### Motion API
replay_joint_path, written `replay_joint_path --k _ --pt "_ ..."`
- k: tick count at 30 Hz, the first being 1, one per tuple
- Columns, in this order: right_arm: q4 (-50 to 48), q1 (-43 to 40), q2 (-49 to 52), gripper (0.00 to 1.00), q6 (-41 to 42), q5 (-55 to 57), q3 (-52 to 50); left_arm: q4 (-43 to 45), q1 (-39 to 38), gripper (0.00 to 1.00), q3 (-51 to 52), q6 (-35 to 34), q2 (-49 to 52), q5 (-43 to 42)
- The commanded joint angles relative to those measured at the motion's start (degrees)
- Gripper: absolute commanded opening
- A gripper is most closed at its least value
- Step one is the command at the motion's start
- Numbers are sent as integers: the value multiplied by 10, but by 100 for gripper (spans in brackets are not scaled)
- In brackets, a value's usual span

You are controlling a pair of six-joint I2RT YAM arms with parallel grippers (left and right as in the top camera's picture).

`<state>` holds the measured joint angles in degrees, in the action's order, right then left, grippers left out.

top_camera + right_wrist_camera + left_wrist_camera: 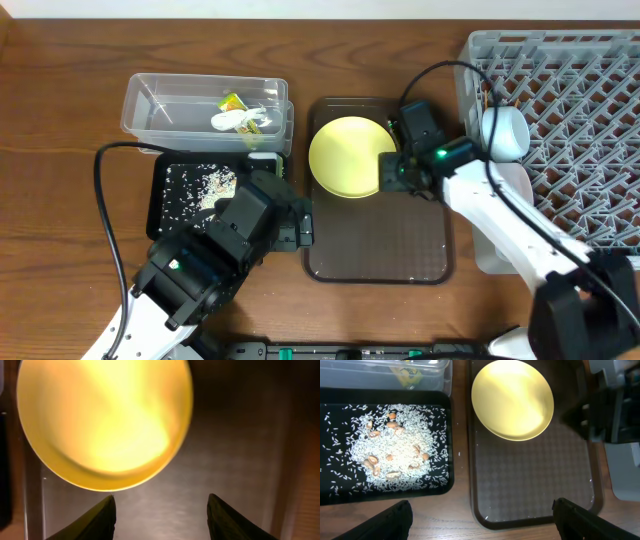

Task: Sort waste into correct bins and load items into the dishwasher rack
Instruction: 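Move the right gripper to the yellow plate and grasp its edge, then lift the yellow plate and stand it upright in the dish rack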

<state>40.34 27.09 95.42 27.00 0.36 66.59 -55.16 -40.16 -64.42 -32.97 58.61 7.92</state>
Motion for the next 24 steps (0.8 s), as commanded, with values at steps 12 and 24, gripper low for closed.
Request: replay_joint_path --k 12,24 --pt "-68 2 152 6 103 15 -4 -1 2 92 -6 3 -3 9" --pt "-23 -55 -91 1 -10 279 -2 -1 2 91 -6 3 -3 9"
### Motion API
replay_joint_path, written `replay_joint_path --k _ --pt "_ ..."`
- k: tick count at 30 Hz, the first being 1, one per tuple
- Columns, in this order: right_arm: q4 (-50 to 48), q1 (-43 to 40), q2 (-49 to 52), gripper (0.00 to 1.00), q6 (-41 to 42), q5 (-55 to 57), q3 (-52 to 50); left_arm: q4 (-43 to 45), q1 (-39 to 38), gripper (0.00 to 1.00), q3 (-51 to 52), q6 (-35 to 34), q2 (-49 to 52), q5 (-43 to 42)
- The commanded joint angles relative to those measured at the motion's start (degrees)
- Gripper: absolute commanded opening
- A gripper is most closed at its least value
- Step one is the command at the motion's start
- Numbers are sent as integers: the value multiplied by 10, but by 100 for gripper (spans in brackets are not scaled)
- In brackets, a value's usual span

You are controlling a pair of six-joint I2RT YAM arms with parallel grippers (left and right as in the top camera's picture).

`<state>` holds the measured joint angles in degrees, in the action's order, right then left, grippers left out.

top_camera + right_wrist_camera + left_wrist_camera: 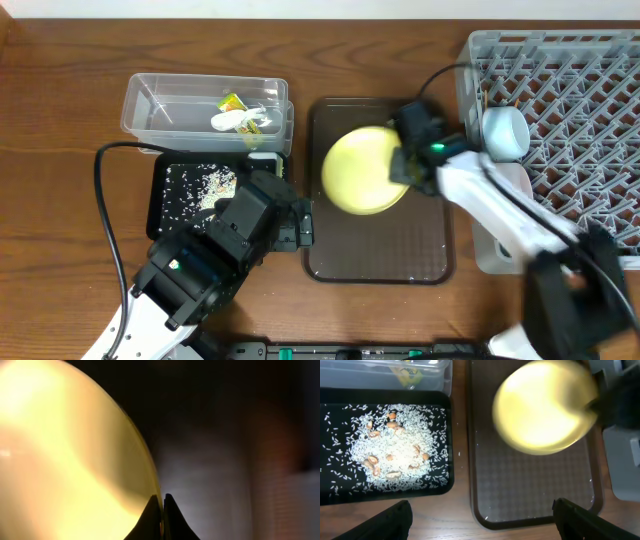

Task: Sort waste into correct bins and load items into the dishwasher rack
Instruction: 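Lift the yellow plate and stand it upright in the dish rack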

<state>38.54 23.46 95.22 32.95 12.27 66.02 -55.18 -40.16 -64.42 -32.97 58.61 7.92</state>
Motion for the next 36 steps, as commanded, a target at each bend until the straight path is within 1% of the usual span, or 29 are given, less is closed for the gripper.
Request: replay_joint_path --k 1,4,7,9,13,16,21,26,29,31,36 --pt "-12 -22 -122 1 -95 214 4 -1 2 91 -6 3 -3 9" --pt "-40 -30 -188 1 -163 354 4 -1 2 91 -6 3 -3 9" --pt "-76 -47 -229 1 -242 459 4 -1 2 91 -6 3 -3 9" --pt "-101 -68 -242 1 -291 507 4 -1 2 92 -6 3 -3 9" --pt "-150 -130 -239 1 -352 563 4 -1 2 91 -6 3 -3 9" --pt "-172 -186 -224 1 -381 564 4 -1 2 91 -6 3 -3 9" --pt "-173 -252 -179 1 -384 563 4 -1 2 92 -6 3 -3 9" --pt "-171 -261 -138 1 -398 555 4 -1 2 91 -6 3 -3 9" --pt "-171 -261 -116 1 -421 495 4 -1 2 91 -6 3 -3 9" --pt "-171 -261 -98 1 -425 475 4 -1 2 91 -6 3 -3 9" --pt "-173 -260 -51 2 -438 475 4 -1 2 92 -6 3 -3 9"
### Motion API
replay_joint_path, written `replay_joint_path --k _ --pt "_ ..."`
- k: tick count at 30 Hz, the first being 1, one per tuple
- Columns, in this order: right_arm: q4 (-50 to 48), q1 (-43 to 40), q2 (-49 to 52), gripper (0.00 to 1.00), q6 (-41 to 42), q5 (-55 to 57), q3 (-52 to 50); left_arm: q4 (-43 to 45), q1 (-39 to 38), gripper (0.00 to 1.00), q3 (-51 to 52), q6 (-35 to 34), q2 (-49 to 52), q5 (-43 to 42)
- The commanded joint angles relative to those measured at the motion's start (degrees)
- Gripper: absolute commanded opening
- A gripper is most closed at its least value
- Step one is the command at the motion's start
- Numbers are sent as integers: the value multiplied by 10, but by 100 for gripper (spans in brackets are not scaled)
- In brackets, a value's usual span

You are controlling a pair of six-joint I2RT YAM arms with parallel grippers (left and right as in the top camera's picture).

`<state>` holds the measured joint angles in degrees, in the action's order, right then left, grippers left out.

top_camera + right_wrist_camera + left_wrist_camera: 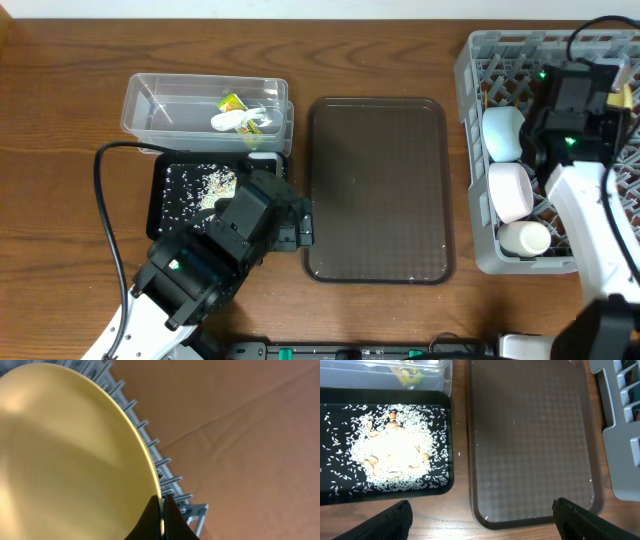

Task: Sort waste into correct bins and load items into the dishwasher rack
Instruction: 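Lift the yellow plate and stand it upright in the dish rack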

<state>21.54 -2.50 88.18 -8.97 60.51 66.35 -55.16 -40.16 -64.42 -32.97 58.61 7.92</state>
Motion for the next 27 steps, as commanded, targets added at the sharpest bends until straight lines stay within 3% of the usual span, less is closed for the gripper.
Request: replay_joint_path --k 1,2,4,6,8,13,16,20,27 --pt "-3 0 26 7 -19 -8 1 -1 2 92 -6 3 -3 9" --pt "-4 1 29 18 -18 -8 1 -1 2 91 -6 3 -3 9" --pt "-9 9 28 63 -9 -9 1 -1 2 91 -6 3 -3 9" --pt "-12 24 12 82 5 -10 1 -1 2 91 -6 3 -3 9" --pt "-8 42 -10 90 19 -12 1 -1 2 92 -6 3 -3 9" --pt "45 110 -105 94 40 -121 1 -1 2 92 -6 3 -3 9" --pt "114 160 -179 99 84 -258 1 -1 2 91 -6 3 -3 9" --pt "198 224 -273 99 158 -455 1 -1 2 92 -6 3 -3 9" --pt "225 278 -373 99 155 -706 1 -1 2 91 -6 3 -3 9"
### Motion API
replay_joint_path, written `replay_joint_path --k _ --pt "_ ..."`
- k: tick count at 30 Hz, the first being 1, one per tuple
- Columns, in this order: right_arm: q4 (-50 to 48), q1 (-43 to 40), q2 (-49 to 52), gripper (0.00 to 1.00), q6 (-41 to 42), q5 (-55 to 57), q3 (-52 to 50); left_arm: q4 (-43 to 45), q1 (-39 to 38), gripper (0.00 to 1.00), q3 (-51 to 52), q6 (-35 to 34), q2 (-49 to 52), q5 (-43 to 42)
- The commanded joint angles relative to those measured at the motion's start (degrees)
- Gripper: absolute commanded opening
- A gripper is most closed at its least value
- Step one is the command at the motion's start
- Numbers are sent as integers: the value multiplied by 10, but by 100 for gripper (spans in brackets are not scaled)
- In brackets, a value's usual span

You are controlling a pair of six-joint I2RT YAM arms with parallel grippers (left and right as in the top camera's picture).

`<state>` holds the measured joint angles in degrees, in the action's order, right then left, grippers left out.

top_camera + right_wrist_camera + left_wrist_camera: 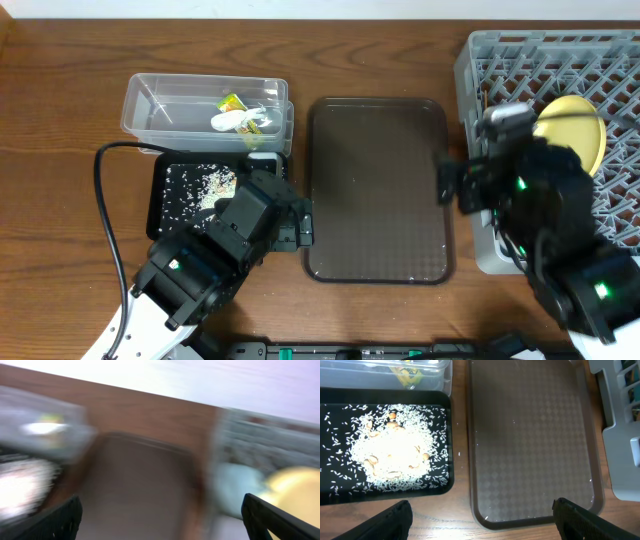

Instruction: Sort waste into correct bins and load items into the dishwasher rack

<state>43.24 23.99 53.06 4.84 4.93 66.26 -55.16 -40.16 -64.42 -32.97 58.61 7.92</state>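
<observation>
The yellow plate (570,130) stands on edge in the grey dishwasher rack (560,60), a yellow blur (295,485) in the right wrist view. My right gripper (450,186) is open and empty at the rack's left side, beside the brown tray (375,190); its view is motion-blurred, with the fingers wide apart (160,520). My left gripper (295,225) hangs open over the tray's near-left corner (482,522), holding nothing. Cups in the rack are hidden under the right arm from overhead.
A black tray (165,215) with rice and nuts (395,450) lies left of the brown tray (530,450). Behind it stands a clear bin (205,110) holding wrappers. A cable loops across the wood at the left.
My right gripper was shut on the yellow plate above the rack. Now the plate stands in the rack, and the gripper is open and lower, near the tray's right edge. The left arm is unchanged.
The plate lay on the brown tray with my open right gripper at its rim. Then the gripper was shut on the rim and the plate was tilted up over the tray. Later it was held above the rack. Now it stands there, released.
</observation>
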Motion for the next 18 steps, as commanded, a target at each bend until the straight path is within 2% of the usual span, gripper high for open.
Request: replay_joint_path --k 1,10,14,18 --pt "17 14 -30 99 17 -147 2 -1 2 91 -6 3 -3 9" --pt "166 14 -63 99 -5 -103 2 -1 2 91 -6 3 -3 9" --pt "170 16 -68 99 -13 -73 1 -1 2 91 -6 3 -3 9" --pt "107 15 -107 99 -15 -47 -24 -1 2 92 -6 3 -3 9"
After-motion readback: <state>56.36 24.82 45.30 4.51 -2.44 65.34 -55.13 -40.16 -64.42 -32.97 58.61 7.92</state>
